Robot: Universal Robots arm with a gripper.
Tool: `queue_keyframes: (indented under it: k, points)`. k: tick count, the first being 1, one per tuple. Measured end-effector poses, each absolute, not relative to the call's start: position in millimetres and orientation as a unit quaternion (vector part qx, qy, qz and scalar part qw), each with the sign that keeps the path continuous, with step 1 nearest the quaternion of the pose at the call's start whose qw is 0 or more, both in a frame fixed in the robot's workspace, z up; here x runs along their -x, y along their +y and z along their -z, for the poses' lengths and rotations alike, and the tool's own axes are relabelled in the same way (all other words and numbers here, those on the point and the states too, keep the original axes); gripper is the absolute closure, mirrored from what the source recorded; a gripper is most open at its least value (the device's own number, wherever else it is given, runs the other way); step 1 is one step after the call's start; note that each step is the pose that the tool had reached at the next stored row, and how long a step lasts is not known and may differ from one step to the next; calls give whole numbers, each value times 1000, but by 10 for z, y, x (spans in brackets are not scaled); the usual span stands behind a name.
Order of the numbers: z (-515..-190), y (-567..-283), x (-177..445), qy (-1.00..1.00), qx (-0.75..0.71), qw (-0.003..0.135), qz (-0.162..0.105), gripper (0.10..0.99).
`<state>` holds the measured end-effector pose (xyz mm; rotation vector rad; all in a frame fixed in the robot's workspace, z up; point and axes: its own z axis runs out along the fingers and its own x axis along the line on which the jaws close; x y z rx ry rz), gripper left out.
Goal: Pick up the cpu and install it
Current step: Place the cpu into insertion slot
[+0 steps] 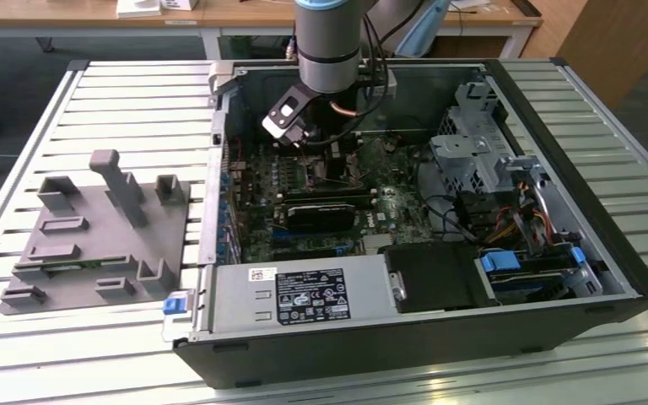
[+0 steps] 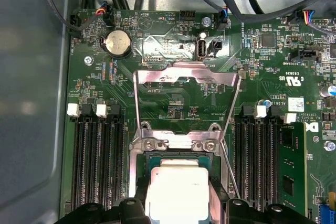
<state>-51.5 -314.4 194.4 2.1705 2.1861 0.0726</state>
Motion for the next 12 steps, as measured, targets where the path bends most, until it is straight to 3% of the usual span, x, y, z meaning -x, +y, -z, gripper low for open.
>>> queue_keyframes:
  k: [3, 4, 12]
  points:
    - [-1943, -3144, 515, 709, -704, 30, -24, 541]
    - [-1943, -3144, 515, 709, -704, 30, -24, 478]
    - [-1972, -3144, 515, 709, -704, 30, -24, 478]
